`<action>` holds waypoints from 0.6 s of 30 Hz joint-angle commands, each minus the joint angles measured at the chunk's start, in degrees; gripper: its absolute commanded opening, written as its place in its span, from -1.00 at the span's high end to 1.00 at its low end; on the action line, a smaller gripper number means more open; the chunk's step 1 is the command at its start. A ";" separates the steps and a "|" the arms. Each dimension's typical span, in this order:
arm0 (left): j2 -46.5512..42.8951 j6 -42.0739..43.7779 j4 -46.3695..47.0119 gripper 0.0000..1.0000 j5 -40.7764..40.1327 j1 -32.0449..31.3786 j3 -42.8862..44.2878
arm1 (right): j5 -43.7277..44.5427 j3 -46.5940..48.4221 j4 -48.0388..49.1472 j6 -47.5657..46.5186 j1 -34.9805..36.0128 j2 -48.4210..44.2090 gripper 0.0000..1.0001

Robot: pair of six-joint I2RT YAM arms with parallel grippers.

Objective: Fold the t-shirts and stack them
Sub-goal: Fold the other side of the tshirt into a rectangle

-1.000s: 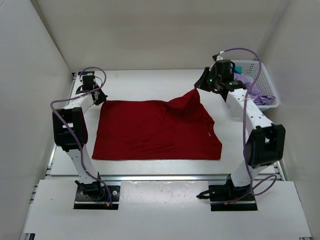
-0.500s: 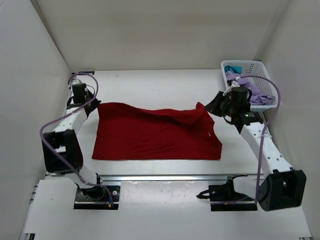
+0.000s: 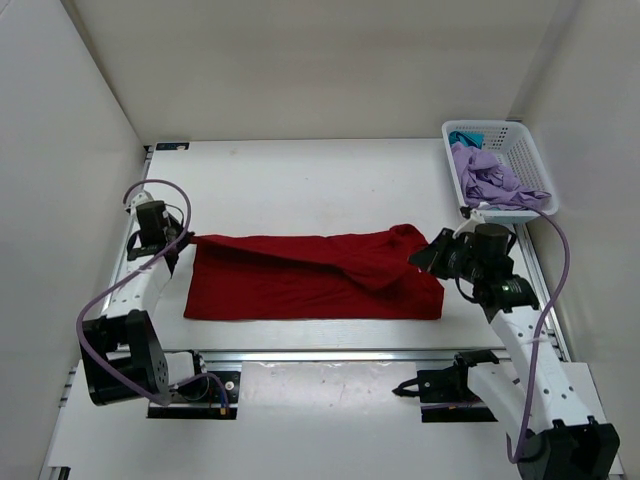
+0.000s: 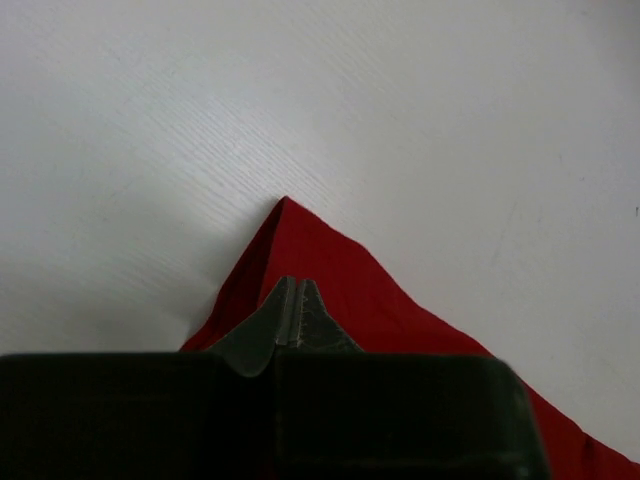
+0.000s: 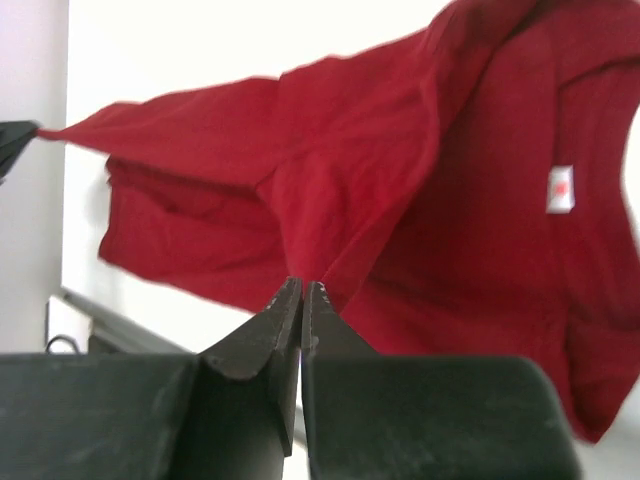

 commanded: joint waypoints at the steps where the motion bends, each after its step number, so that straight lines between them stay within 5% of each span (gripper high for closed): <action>1: 0.98 -0.12 -0.82 1.00 1.93 0.96 -0.19 | -1.51 -1.69 -0.88 2.19 0.37 -4.65 1.00; 11: 5.38 -0.74 -2.23 0.90 5.10 2.20 0.17 | -5.12 -8.37 -6.60 3.08 -5.78 -11.53 1.00; 16: 7.05 -2.57 -3.46 0.44 5.54 3.16 -1.24 | 2.62 -12.94 -7.48 4.21 -4.46 -9.85 1.00; 18: 6.52 -3.98 -2.15 0.04 7.30 5.61 -3.17 | 4.02 -15.57 -5.64 4.92 -5.34 -10.20 0.99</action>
